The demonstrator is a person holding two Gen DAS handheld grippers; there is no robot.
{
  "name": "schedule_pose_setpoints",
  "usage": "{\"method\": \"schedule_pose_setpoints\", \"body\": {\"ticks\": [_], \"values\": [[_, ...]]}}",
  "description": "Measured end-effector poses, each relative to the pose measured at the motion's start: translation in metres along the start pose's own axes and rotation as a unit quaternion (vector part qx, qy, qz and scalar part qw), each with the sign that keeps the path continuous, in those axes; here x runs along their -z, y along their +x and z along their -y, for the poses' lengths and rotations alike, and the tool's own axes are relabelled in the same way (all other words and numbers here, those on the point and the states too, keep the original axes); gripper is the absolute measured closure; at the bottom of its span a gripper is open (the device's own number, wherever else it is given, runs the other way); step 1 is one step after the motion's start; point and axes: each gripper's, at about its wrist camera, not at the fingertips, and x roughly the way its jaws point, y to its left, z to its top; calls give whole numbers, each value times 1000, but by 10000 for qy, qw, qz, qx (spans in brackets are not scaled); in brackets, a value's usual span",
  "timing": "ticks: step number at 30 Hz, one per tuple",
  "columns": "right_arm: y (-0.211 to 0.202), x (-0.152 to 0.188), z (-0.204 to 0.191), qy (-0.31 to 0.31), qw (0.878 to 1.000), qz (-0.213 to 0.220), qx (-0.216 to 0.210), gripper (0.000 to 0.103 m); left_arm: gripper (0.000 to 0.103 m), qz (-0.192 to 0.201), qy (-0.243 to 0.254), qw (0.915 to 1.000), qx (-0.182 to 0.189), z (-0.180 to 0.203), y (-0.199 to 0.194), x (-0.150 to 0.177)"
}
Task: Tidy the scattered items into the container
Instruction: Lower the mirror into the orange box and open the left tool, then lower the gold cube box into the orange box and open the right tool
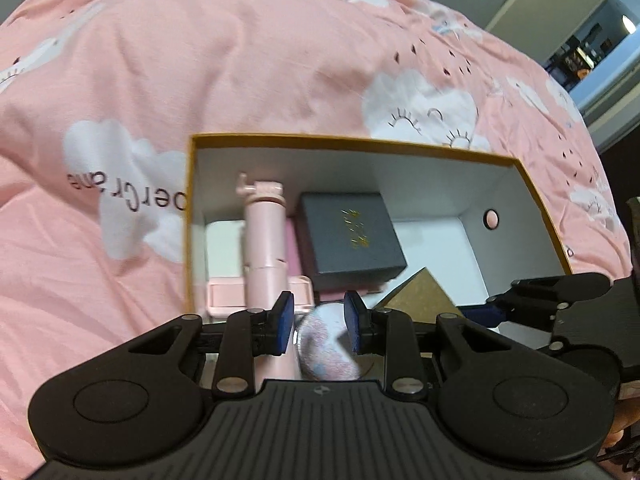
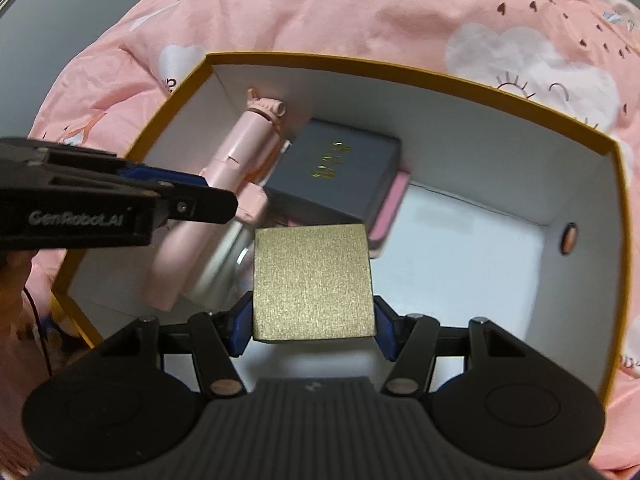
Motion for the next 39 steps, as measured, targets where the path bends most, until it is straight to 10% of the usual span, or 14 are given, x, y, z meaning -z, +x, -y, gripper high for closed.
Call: {"method": "schedule_pose_setpoints", "body": {"ticks": [27, 39], "values": [[17, -22, -18, 921, 9947, -417, -189, 36, 71, 156, -159, 9993, 295, -17, -8, 7], [11, -11, 9, 1496, 9871, -165, -539, 58, 71, 154, -174, 9993, 284, -18, -8, 7]]}}
